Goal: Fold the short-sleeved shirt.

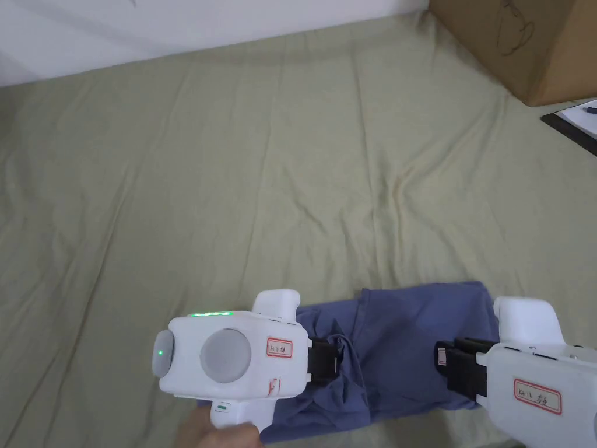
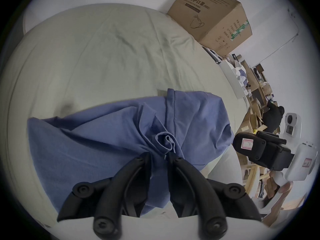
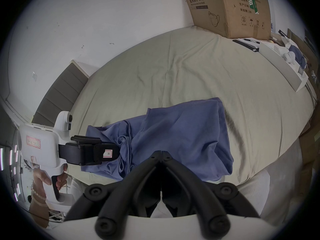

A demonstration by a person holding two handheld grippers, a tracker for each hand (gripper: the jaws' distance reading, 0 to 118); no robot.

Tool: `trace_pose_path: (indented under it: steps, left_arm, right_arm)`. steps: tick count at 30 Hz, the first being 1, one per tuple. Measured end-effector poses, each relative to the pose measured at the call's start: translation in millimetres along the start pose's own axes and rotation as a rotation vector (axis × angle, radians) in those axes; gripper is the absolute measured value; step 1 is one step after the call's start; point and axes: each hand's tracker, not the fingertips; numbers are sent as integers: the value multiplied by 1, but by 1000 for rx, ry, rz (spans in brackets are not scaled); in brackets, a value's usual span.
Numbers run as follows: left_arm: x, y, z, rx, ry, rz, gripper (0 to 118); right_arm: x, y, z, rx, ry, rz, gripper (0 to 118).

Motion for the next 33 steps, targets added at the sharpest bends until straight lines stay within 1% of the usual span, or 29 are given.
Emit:
trace_pose_path:
  steps: [2, 6, 9, 12, 13, 14, 15, 16, 17, 18, 22, 24, 26, 27, 28, 29, 30, 31, 32, 33]
  left_arm:
    - [-11, -3, 13, 14, -35, 32, 20]
    - [-52, -16, 58, 87, -176, 189, 20]
    - [-86, -28, 92, 174, -195, 273, 20]
    - [-123, -40, 110, 227, -197, 344, 20]
    - [-133, -43, 112, 228, -188, 364, 27]
    - [-144, -47, 114, 232, -169, 394, 50]
    - [-156, -51, 113, 234, -167, 395, 89]
    - [-164, -54, 108, 233, -176, 404, 110]
    - [-173, -58, 102, 223, -184, 435, 117]
    - [-183, -62, 96, 205, -215, 466, 117]
    - [-209, -67, 66, 215, -438, 644, 117]
    - [-211, -62, 46, 182, -518, 690, 117]
    - [-207, -56, 29, 151, -549, 694, 117]
    - [-203, -51, 23, 148, -541, 671, 116]
    - [-200, -49, 19, 153, -550, 662, 112]
    - [-198, -46, 17, 153, -557, 639, 101]
    - [-197, -42, 13, 129, -498, 626, 54]
    - [-198, -39, 7, 88, -395, 624, 10]
    - [-198, -42, 6, 65, -362, 622, 10]
    - [-206, -44, 8, 70, -451, 642, 10]
  right_arm:
    - [-2, 2, 2, 0, 1, 6, 0]
    - [-8, 7, 3, 4, -8, 29, 0]
    - [-14, 10, 0, 4, -9, 35, 0]
    - [-24, 13, -5, -1, -2, 55, 0]
    - [-28, 13, -6, -4, 2, 64, 0]
    - [-33, 14, -7, -8, 7, 79, 0]
    - [-38, 14, -9, -10, 10, 92, 0]
    - [-41, 14, -9, -11, 14, 101, 0]
    - [-46, 15, -10, -14, 21, 110, 0]
    - [-50, 15, -11, -17, 29, 119, 0]
    - [-65, 18, -16, -25, 34, 148, 0]
    - [-71, 19, -19, -33, 28, 162, 0]
    - [-75, 19, -20, -37, 24, 167, 0]
    - [-76, 20, -20, -39, 25, 169, 0]
    - [-77, 20, -20, -42, 23, 171, 0]
    - [-79, 20, -20, -44, 19, 175, 0]
    - [-80, 21, -20, -44, 14, 179, 0]
    - [-80, 21, -20, -46, 9, 181, 0]
    - [-80, 22, -20, -47, 6, 183, 0]
    - [-81, 22, -20, -47, 2, 184, 0]
